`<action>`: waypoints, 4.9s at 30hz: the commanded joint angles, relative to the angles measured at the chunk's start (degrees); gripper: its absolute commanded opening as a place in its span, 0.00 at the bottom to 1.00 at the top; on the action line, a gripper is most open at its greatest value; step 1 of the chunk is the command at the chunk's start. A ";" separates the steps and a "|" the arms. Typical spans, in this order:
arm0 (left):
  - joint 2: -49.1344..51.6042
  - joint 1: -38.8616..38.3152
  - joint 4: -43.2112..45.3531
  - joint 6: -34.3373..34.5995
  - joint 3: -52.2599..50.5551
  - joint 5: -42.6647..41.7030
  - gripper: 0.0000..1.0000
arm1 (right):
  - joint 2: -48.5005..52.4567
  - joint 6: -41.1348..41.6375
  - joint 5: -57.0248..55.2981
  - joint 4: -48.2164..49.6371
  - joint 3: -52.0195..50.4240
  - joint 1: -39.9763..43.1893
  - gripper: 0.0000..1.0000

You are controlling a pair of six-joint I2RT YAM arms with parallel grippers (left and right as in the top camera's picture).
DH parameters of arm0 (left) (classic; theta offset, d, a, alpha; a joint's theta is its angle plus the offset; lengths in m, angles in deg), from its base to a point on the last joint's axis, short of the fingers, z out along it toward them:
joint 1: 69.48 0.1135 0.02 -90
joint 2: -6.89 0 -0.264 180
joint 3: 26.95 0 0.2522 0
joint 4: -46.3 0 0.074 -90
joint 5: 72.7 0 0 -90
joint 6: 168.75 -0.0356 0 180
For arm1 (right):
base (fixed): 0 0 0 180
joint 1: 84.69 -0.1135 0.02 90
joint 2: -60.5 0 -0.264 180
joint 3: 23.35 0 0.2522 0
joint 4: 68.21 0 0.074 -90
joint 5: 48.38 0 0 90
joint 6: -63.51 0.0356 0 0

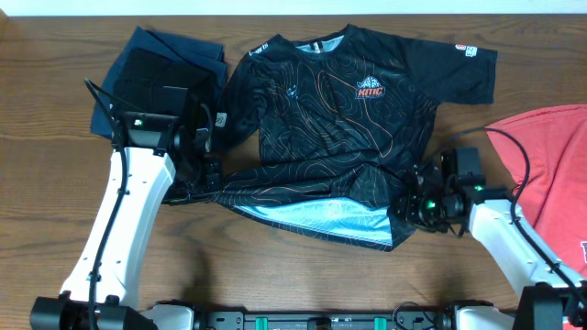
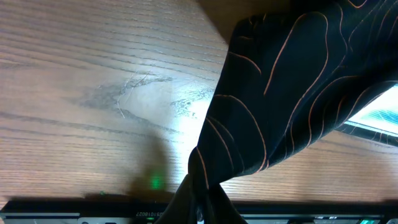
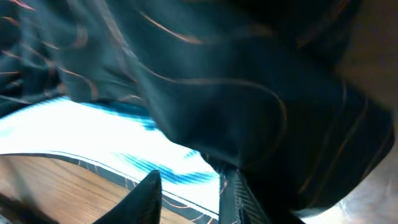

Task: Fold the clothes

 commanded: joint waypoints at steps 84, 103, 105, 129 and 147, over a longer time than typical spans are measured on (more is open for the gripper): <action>-0.68 0.22 -21.16 -0.42 0.52 -6.71 0.06 | -22.14 25.59 -47.69 -32.13 11.04 11.76 0.02; -0.68 0.22 -10.95 -0.57 0.33 -7.26 0.59 | -18.56 10.60 -24.15 -21.66 10.49 12.74 0.51; -0.68 -0.02 -5.29 -0.57 -0.46 -7.28 0.61 | -15.91 8.81 -20.90 -18.71 9.62 12.76 0.52; 2.34 -9.64 15.61 -2.05 -2.29 -6.80 0.47 | 17.84 16.68 -28.44 -0.59 6.80 12.74 0.01; 2.34 -9.66 19.54 -2.54 -2.29 -6.82 0.63 | 22.21 9.55 -29.03 -11.10 28.89 33.51 0.06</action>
